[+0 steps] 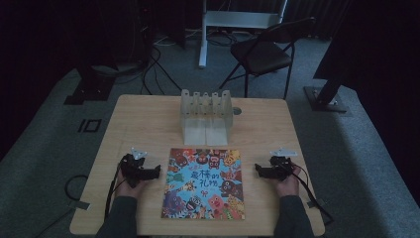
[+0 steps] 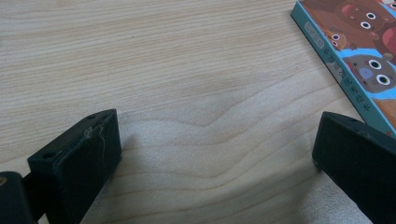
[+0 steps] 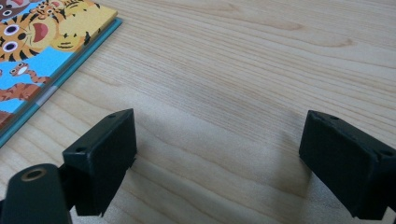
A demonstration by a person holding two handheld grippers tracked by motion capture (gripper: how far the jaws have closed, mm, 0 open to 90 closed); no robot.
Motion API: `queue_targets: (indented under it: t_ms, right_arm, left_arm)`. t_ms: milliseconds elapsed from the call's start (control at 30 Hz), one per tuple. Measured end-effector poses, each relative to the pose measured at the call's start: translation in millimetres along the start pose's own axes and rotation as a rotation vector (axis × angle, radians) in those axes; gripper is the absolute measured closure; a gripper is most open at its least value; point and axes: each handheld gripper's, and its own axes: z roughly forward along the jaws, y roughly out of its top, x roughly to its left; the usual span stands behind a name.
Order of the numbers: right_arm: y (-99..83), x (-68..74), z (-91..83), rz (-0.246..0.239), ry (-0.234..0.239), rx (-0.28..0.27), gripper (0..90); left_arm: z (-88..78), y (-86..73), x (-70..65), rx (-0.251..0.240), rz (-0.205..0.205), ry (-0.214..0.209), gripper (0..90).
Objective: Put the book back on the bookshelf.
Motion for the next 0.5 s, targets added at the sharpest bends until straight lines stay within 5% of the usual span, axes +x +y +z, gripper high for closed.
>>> queue_targets:
  t_ms: [367,500]
  right_arm:
    - [0.7,1.5,0.7,-0.002,0.0,0.0,10.6]
    - [1.4,4.5,-1.3,0.008,-0.012,0.0,20.9]
  left_arm:
    - [0.0,0.0,0.0,0.0,0.0,0.001,1.4]
    - [0.0,0.0,0.0,0.0,0.0,0.0,1.4]
